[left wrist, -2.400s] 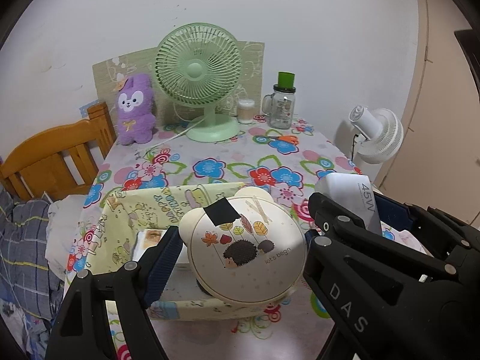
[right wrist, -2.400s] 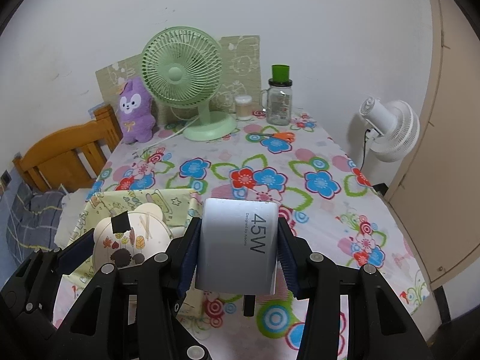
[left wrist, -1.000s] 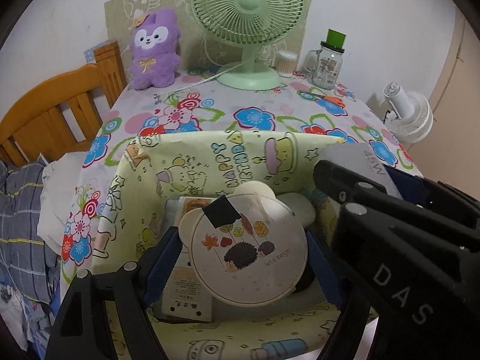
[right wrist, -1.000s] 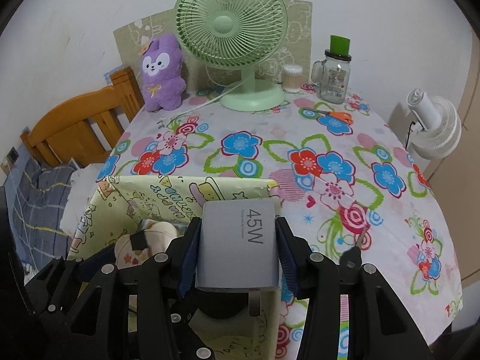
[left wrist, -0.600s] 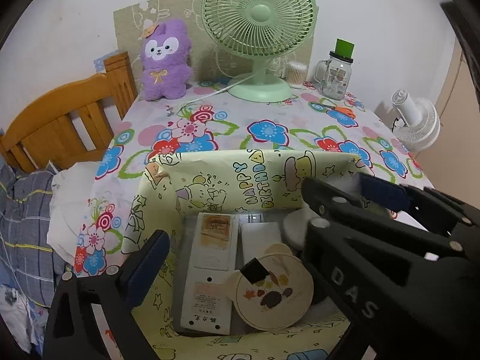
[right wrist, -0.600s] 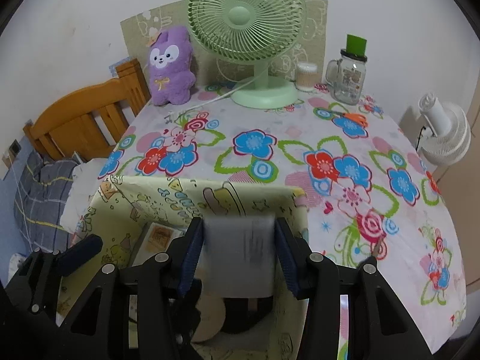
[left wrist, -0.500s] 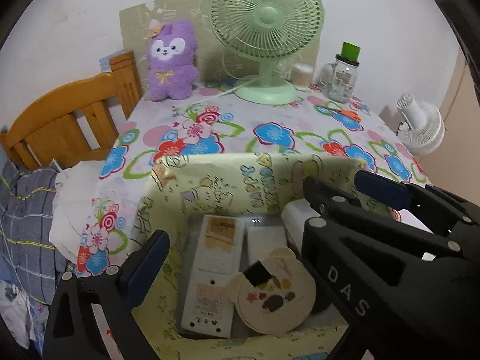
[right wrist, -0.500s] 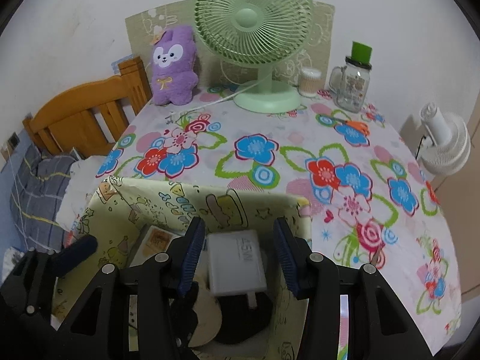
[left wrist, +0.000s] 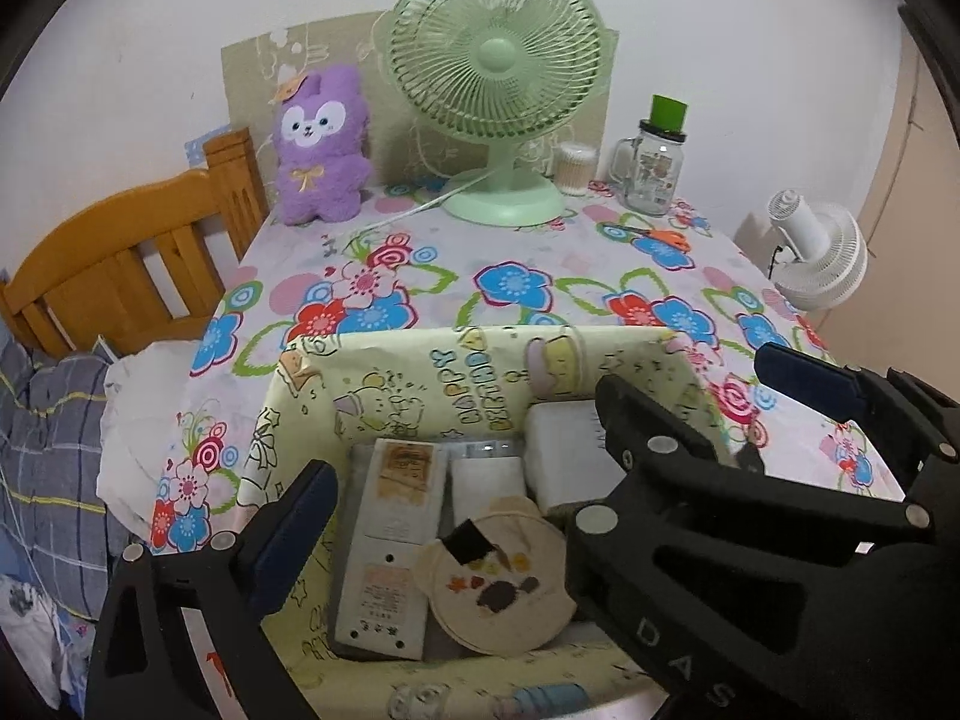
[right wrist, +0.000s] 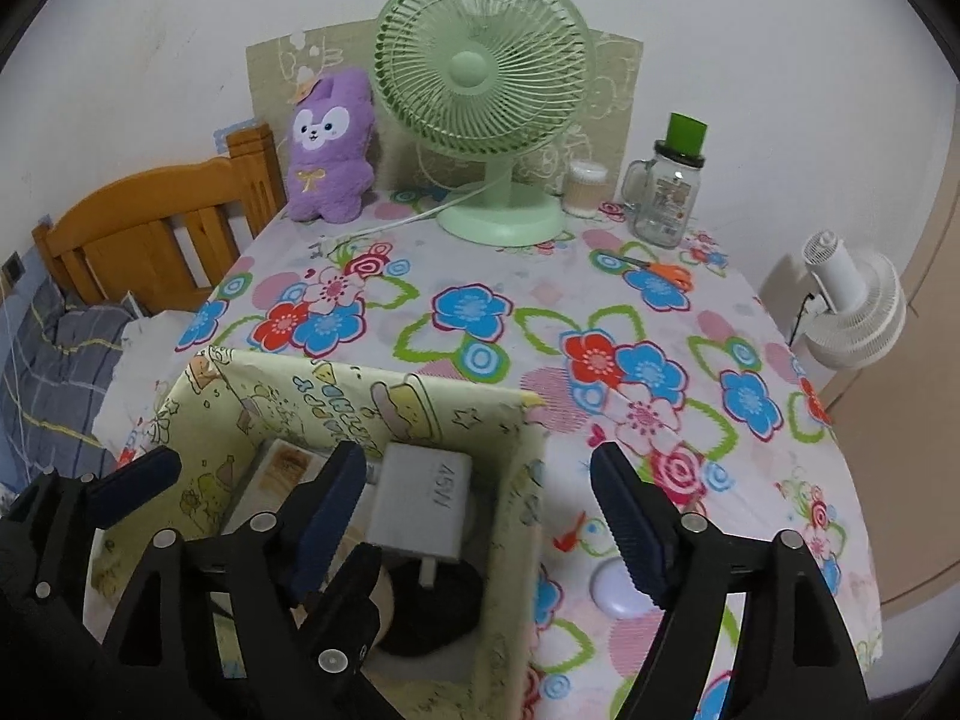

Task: Organize rigid objects
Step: 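Withdraw both tools from the box toward the lavender egg-shaped object, then move the left tool to the lavender object while the right tool approaches the black key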

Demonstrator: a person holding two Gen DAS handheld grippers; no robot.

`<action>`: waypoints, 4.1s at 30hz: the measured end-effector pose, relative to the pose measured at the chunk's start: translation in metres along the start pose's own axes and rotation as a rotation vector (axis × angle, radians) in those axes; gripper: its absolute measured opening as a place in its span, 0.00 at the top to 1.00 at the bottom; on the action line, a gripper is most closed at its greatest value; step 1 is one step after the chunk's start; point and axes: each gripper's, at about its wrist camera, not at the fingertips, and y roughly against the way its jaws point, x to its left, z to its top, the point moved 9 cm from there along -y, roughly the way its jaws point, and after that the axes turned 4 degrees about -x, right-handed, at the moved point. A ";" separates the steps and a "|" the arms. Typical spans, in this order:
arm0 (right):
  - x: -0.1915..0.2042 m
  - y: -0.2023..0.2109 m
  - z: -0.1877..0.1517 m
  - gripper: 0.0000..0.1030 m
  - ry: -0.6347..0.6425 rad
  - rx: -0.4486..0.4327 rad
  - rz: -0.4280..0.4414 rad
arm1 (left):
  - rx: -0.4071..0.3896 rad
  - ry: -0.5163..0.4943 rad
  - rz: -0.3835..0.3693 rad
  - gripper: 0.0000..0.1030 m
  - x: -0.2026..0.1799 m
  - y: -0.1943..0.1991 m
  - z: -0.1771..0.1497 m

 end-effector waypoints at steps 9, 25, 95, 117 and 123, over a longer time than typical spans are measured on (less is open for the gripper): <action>-0.020 0.030 -0.006 0.21 -0.034 -0.028 0.008 | -0.028 -0.018 -0.012 0.02 -0.024 0.023 0.001; -0.049 0.071 -0.012 0.16 -0.060 -0.062 -0.019 | -0.085 -0.034 -0.029 0.02 -0.057 0.055 0.003; -0.212 0.016 -0.087 0.09 -0.140 -0.080 -0.094 | -0.052 -0.145 -0.068 0.01 -0.208 -0.030 -0.042; -0.239 -0.041 -0.104 0.09 -0.211 0.021 -0.108 | 0.023 -0.138 0.002 0.06 -0.210 -0.092 -0.045; -0.240 -0.051 -0.103 0.09 -0.237 0.040 -0.102 | 0.049 -0.145 -0.012 0.16 -0.210 -0.104 -0.041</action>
